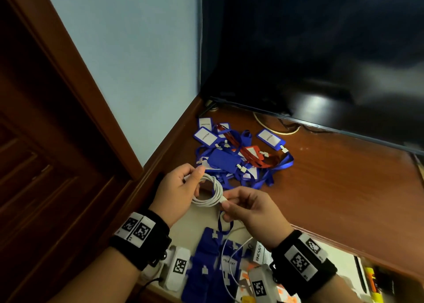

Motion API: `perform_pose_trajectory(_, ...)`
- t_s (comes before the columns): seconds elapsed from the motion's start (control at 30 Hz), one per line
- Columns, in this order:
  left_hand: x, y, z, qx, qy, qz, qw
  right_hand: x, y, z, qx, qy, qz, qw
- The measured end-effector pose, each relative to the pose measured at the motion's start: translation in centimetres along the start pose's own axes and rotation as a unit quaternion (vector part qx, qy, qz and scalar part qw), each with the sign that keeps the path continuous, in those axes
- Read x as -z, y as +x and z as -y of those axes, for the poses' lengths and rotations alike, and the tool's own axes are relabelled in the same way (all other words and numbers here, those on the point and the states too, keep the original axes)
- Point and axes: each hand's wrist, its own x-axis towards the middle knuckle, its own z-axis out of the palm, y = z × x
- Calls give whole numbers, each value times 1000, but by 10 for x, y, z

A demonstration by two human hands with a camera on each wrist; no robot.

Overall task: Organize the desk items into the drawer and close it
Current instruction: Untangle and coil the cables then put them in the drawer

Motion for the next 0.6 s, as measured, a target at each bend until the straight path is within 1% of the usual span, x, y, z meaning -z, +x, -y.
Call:
perform_pose_trajectory(0.07,1,-6,23,8,38,-6,999,-8,6,-13,-27,-35,5,999)
perform_pose_trajectory(0.13,3,-14,47,32,78,-9,996,-19,13,-24,-74,-64,15,995)
perform_pose_trajectory(0.2,6,-21,69,52,111,-22,992,-31,21,-33,-136,-54,26,989)
perform_pose_trajectory(0.23,8,-25,77,61,120,-30,990,-38,23,-38,-155,-47,31,986)
perform_pose_trajectory(0.27,10,-28,84,70,125,-37,989,-44,26,-45,-160,-60,30,985)
perform_pose_trajectory(0.37,18,-33,93,95,126,-44,986,-59,35,-63,-138,-147,25,979)
perform_pose_trajectory(0.43,27,-33,97,119,125,-28,985,-64,44,-72,-150,-154,19,976)
perform_pose_trajectory(0.53,39,-31,109,205,97,20,974,-67,57,-88,-166,-147,23,975)
perform_pose_trajectory(0.6,44,-31,118,248,94,39,963,-70,64,-100,-173,-140,33,974)
